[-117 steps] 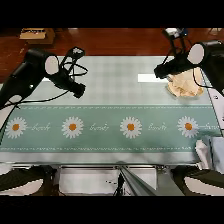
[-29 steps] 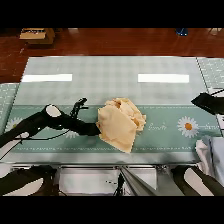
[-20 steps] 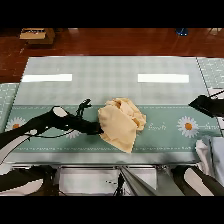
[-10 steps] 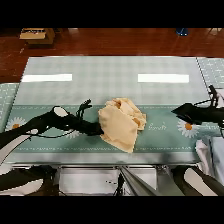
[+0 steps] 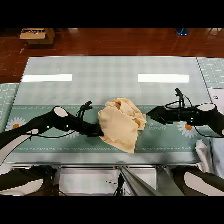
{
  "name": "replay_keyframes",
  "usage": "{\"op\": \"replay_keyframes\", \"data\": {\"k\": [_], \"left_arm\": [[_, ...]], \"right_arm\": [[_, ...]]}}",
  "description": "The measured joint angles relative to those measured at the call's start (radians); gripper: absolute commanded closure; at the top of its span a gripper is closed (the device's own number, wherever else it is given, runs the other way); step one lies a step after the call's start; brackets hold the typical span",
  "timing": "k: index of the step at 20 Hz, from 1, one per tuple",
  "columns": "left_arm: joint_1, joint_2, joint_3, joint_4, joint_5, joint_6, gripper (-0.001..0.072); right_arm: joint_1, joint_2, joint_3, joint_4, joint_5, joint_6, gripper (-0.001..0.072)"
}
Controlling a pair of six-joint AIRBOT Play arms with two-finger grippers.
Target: Fold the shirts.
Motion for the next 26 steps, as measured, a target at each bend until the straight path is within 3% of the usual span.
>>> {"op": "replay_keyframes", "data": {"k": [6, 14, 18, 21, 23, 24, 26], "left_arm": [[0.000, 0.000, 0.000, -0.001, -0.002, 0.000, 0.0683], [0.000, 0.000, 0.000, -0.001, -0.009, 0.000, 0.0683], [0.000, 0.000, 0.000, -0.001, -0.023, 0.000, 0.0683], [0.000, 0.000, 0.000, -0.001, -0.026, 0.000, 0.0682], [0.000, 0.000, 0.001, -0.001, -0.026, 0.000, 0.0683], [0.000, 0.000, 0.002, 0.000, -0.026, 0.000, 0.0683], [0.000, 0.000, 0.004, 0.001, -0.027, 0.000, 0.0683]], "right_arm": [[0.107, -0.033, 0.007, 0.196, -0.201, -0.072, 0.0241], [0.250, -0.207, 0.165, 0.184, -0.249, -0.117, 0.0250], [0.273, -0.269, 0.237, 0.113, -0.257, -0.084, 0.0400], [0.279, -0.284, 0.256, 0.084, -0.253, -0.080, 0.0572], [0.280, -0.288, 0.262, 0.074, -0.235, -0.082, 0.0618], [0.280, -0.290, 0.264, 0.073, -0.224, -0.090, 0.0608], [0.281, -0.292, 0.266, 0.072, -0.194, -0.109, 0.0204]]}}
